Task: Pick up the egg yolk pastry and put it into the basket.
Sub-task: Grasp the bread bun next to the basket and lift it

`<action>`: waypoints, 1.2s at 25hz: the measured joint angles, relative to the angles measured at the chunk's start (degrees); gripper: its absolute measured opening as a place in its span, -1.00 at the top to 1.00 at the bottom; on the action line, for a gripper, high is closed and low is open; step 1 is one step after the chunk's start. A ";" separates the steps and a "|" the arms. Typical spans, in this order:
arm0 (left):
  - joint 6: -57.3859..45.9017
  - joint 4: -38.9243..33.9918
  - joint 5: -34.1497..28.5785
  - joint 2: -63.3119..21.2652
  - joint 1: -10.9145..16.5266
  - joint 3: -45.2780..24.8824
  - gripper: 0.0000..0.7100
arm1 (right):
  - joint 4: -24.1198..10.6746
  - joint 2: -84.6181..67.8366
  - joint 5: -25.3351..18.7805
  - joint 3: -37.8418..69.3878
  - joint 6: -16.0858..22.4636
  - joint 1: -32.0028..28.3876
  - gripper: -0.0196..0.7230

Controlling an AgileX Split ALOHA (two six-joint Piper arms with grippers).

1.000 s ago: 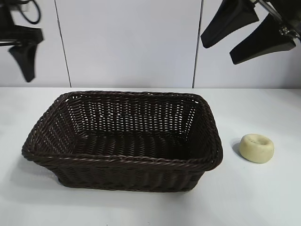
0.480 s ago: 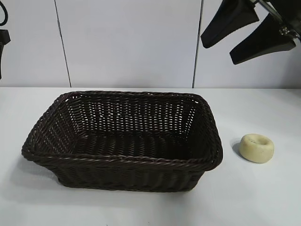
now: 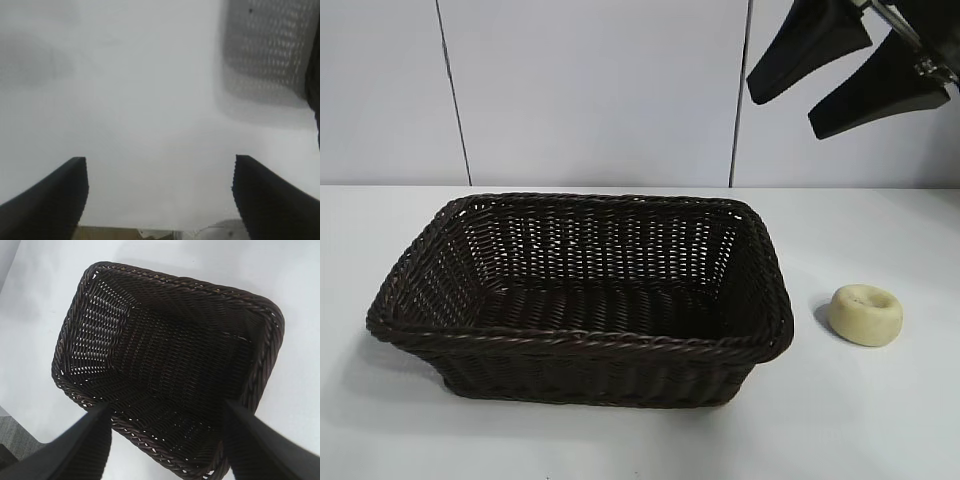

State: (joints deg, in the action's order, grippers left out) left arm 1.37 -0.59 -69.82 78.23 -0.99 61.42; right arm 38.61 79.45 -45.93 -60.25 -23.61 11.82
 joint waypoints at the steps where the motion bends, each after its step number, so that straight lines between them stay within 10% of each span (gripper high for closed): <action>1: 0.00 -0.04 0.22 -3.14 0.00 -2.76 -0.62 | 0.00 0.00 0.00 0.00 0.00 0.00 -0.30; 15: 0.00 -0.04 4.95 -46.02 0.00 -32.32 -0.62 | 0.00 0.00 0.00 0.00 0.00 0.00 -0.30; 25: 0.00 -0.04 5.96 -63.55 0.00 -33.72 -0.62 | -1.11 0.00 -0.68 0.00 1.54 0.00 -0.30; 30: 0.00 -0.04 5.91 -74.52 0.00 -33.72 -0.62 | -8.08 0.00 -1.38 0.00 8.05 0.00 -0.30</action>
State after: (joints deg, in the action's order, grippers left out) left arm 1.37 -0.63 -63.92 3.71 -0.99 27.70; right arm 30.53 79.45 -47.31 -60.25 -15.57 11.82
